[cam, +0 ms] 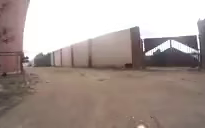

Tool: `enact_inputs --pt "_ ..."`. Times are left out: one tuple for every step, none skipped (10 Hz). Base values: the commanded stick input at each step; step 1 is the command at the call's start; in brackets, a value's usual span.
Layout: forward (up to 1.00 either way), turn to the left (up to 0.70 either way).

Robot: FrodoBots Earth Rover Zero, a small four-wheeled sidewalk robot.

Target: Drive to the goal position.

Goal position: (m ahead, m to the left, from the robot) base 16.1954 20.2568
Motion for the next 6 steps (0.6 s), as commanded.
enact_inputs --pt "0.7 0.0" --pt "0.7 0.02" --pt "0.7 0.02" --pt "0.7 0.04" --pt "0.7 0.07" --pt "0.7 0.35"
